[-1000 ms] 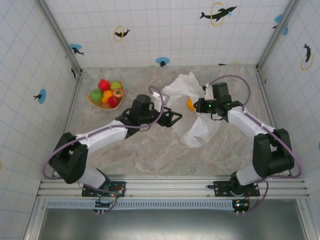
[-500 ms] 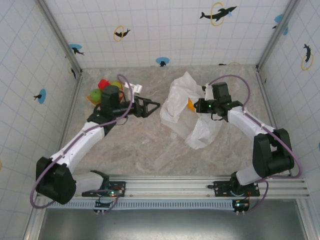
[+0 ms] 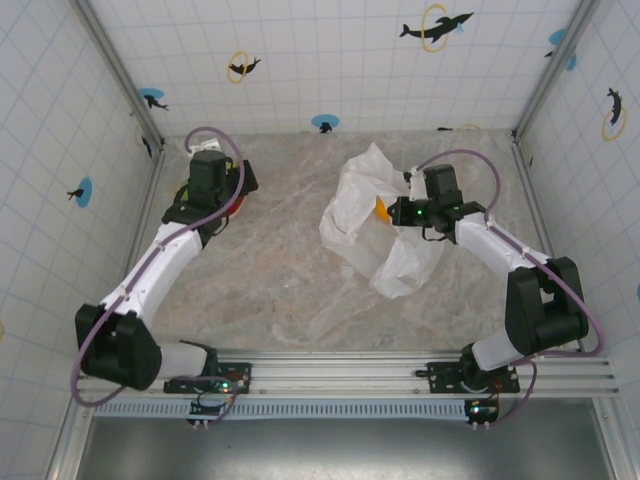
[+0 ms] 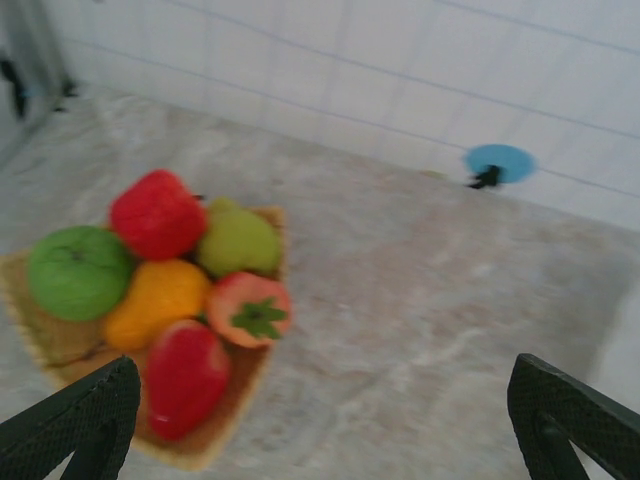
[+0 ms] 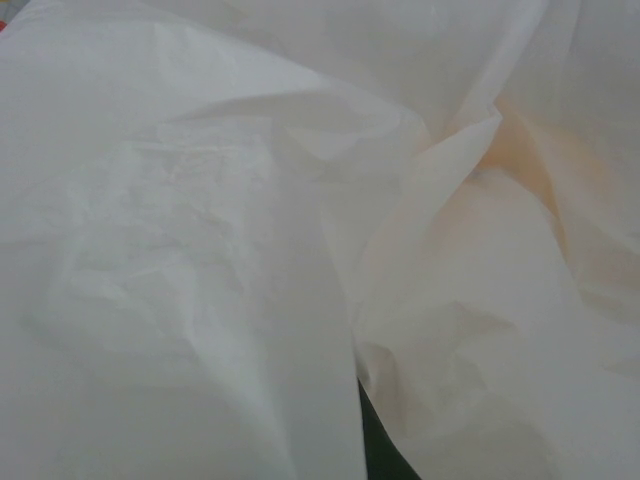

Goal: Place the fruits into the plastic bag

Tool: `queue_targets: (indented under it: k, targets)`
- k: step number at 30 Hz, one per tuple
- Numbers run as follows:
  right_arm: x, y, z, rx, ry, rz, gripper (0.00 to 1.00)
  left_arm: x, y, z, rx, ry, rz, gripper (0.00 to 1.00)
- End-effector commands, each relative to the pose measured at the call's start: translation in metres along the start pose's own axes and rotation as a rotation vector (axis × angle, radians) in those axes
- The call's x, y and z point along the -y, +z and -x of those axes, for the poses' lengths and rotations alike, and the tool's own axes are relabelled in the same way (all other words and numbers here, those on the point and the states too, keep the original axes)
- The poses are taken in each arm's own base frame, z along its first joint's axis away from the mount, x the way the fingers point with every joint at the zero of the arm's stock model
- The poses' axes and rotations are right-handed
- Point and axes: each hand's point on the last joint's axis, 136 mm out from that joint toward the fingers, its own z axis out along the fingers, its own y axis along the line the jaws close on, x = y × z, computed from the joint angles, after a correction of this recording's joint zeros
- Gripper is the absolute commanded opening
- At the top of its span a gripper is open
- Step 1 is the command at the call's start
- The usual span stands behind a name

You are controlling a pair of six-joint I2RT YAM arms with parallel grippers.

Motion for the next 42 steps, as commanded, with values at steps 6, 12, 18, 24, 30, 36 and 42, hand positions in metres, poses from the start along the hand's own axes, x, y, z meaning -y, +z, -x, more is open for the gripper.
queue_targets:
  k: [6, 12, 18, 24, 30, 36, 42]
  targets:
    - [-0.01, -0.004, 0.012, 0.032, -0.041, 0.027, 0.0, -0.064, 0.068, 0.014, -0.035, -0.059, 0.21, 0.97]
    - [-0.008, -0.005, 0.011, 0.031, -0.047, 0.02, 0.0, -0.096, 0.112, 0.007, -0.103, -0.117, 0.241, 0.97]
    - [-0.012, -0.002, 0.01, 0.028, -0.028, 0.045, 0.0, -0.105, 0.152, 0.0, -0.163, -0.128, 0.211, 0.96]
    - [-0.013, -0.001, 0.009, 0.023, -0.029, 0.045, 0.0, -0.115, 0.183, -0.01, -0.223, -0.121, 0.223, 0.95]
    - [-0.014, -0.002, 0.012, 0.026, -0.036, 0.042, 0.0, -0.117, 0.2, -0.018, -0.255, -0.124, 0.22, 0.93]
    - [-0.013, -0.001, 0.01, 0.02, -0.033, 0.041, 0.0, -0.115, 0.208, -0.024, -0.275, -0.12, 0.203, 0.86]
    - [-0.012, -0.001, 0.008, 0.017, -0.032, 0.039, 0.0, -0.113, 0.211, -0.025, -0.279, -0.123, 0.19, 0.74]
